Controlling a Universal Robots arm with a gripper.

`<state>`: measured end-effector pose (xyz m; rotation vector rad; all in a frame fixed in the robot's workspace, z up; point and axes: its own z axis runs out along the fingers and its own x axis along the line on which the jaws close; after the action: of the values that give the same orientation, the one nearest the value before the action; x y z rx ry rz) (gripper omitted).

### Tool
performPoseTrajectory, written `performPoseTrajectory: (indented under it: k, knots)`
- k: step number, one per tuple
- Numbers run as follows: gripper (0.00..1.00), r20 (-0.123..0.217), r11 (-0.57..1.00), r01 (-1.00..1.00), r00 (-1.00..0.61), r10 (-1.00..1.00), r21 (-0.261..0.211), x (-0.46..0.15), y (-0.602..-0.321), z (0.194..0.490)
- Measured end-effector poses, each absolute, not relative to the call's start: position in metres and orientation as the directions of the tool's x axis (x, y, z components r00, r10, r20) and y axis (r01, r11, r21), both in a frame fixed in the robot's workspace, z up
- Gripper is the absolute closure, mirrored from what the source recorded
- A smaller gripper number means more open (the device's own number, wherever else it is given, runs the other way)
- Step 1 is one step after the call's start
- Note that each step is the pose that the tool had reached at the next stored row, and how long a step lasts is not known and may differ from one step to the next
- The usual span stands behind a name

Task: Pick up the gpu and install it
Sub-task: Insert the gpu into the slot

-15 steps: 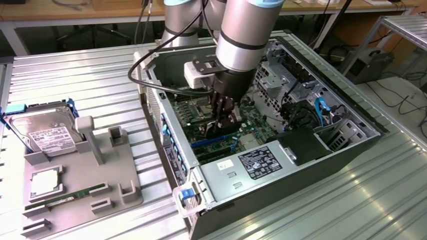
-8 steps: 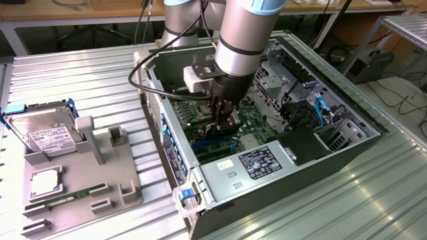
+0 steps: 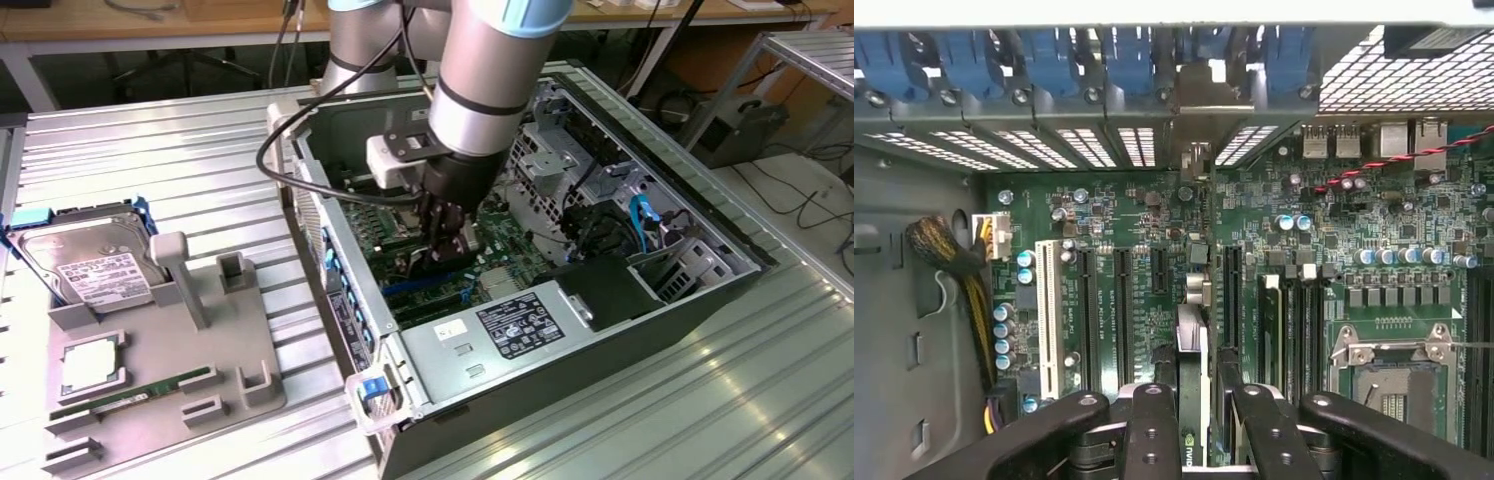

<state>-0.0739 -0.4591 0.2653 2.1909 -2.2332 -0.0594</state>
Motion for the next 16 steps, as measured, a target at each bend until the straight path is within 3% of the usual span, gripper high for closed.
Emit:
performPoseTrajectory:
  k: [13, 16]
  knots:
    - [0.74, -0.018, 0.019, -0.999, -0.019, -1.000, 0.036, -0.0747, -0.4591, 0.2575]
    - [0.67, -0.018, 0.019, -0.999, -0.019, -1.000, 0.036, -0.0747, -0.4591, 0.2590]
